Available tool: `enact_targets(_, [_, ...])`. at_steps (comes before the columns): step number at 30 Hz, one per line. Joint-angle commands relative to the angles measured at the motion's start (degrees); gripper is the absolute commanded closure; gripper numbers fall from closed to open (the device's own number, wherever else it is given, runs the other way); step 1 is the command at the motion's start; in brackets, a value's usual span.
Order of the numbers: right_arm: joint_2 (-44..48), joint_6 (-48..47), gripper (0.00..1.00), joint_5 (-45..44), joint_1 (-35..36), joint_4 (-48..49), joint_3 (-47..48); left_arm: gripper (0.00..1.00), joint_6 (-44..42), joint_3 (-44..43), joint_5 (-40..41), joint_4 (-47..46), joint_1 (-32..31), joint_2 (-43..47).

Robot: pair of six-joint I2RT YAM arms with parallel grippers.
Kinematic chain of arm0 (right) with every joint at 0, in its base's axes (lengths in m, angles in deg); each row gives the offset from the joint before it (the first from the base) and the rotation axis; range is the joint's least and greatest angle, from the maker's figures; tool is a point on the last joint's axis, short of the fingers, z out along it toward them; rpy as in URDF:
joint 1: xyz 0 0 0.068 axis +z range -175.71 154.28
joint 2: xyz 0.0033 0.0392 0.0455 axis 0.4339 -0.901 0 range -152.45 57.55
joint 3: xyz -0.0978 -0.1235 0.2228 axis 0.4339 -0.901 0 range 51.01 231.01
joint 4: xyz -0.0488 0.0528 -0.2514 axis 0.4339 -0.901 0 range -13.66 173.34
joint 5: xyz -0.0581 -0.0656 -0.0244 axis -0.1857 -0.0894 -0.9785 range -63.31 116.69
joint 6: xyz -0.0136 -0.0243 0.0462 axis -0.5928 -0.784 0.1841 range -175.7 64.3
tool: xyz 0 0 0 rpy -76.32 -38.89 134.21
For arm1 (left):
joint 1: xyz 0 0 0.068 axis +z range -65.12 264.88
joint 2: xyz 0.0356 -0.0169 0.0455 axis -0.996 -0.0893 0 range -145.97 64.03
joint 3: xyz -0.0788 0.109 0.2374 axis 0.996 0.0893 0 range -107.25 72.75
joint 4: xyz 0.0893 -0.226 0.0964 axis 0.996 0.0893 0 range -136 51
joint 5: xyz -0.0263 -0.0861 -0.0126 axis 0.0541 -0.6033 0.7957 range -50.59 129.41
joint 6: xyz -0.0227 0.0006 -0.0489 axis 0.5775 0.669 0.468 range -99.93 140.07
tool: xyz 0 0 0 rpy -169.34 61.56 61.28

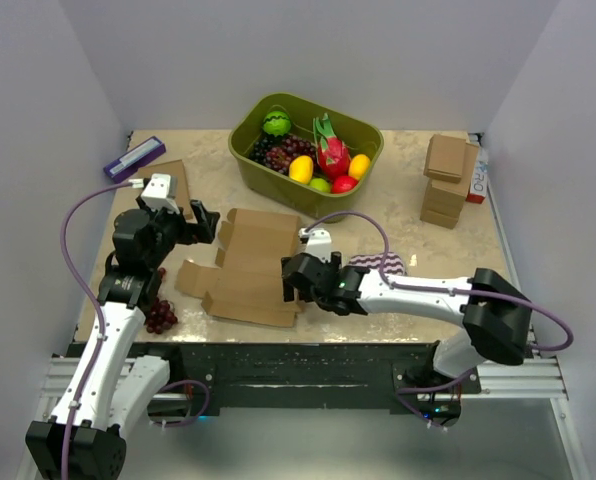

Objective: Fold the paper box

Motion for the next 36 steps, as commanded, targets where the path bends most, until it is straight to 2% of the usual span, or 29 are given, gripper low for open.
enact_targets(1, [-5.4,3.6,0.11,-8.7,2.7,-9.2,6.8,0.0,-1.2,0.3,-1.6,-2.8,0.3,-0.1])
enact_targets(6, [-11.9,4.5,0.12,-8.7,2.7,-13.5,11.1,0.0,-1.2,0.4,-2.1,-2.8,0.3,-0.2])
enact_targets(10, [-14.8,5.6,0.21,-9.1,2.7,-15.8,12.4,0.0,-1.2,0.4,-2.1,-2.8,0.3,-0.2])
enact_targets(13, [-14.0,5.5,0.39,-9.6,2.7,-16.6,11.8,0.0,-1.2,0.4,-2.3,-2.8,0.4,-0.1])
enact_targets(15, [-11.8,4.0,0.62,-10.0,2.7,-15.8,10.8,0.0,-1.2,0.4,-2.6,-2.8,0.3,-0.2])
enact_targets(17, [-10.1,1.9,0.77,-10.2,2.7,-13.6,9.8,0.0,-1.3,0.4,-3.6,-3.0,0.4,-0.2])
enact_targets(18, [-8.5,-0.8,0.9,-10.3,2.7,-13.0,9.6,0.0,-1.4,0.5,-4.2,-3.3,0.3,-0.1])
enact_targets(20, [-7.2,-4.5,0.98,-10.5,2.1,-10.9,9.6,0.0,-1.6,0.7,-6.8,-4.4,0.3,-0.1])
enact_targets(23, [-3.6,-13.9,1.0,-11.4,1.5,-8.0,10.1,0.0,-2.0,0.8,-11.4,-5.9,0.1,-0.3])
enact_targets(24, [-2.6,-20.2,1.0,-10.8,1.3,-7.2,10.2,0.0,-2.2,0.9,-12.8,-6.5,-0.1,-0.4])
enact_targets(26, [1.0,-26.7,1.0,-8.7,-0.4,-4.4,10.5,0.0,-2.7,0.5,-17.7,-7.9,-0.7,-0.7])
enact_targets(27, [2.3,-33.2,1.0,-3.4,-1.5,-3.5,10.6,0.0,-3.5,0.1,-19.4,-10.5,-0.9,-1.0])
enact_targets(30, [7.8,-42.3,1.0,8.3,-6.3,-1.3,11.3,0.0,-5.3,-2.3,-26.0,-12.8,-2.2,-2.2])
enact_targets(32, [11.5,-45.9,1.0,15.2,-10.4,-0.7,13.3,0.0,-6.1,-5.2,-31.0,-13.6,-3.1,-3.1])
enact_targets(34, [13.0,-50.4,1.0,23.6,-12.6,-0.6,17.2,0.0,-8.0,-7.9,-33.1,-13.0,-6.2,-5.2])
enact_targets(36, [13.2,-53.1,1.0,27.4,-14.7,-2.9,21.7,0.0,-10.7,-12.9,-33.7,-11.7,-8.8,-7.4])
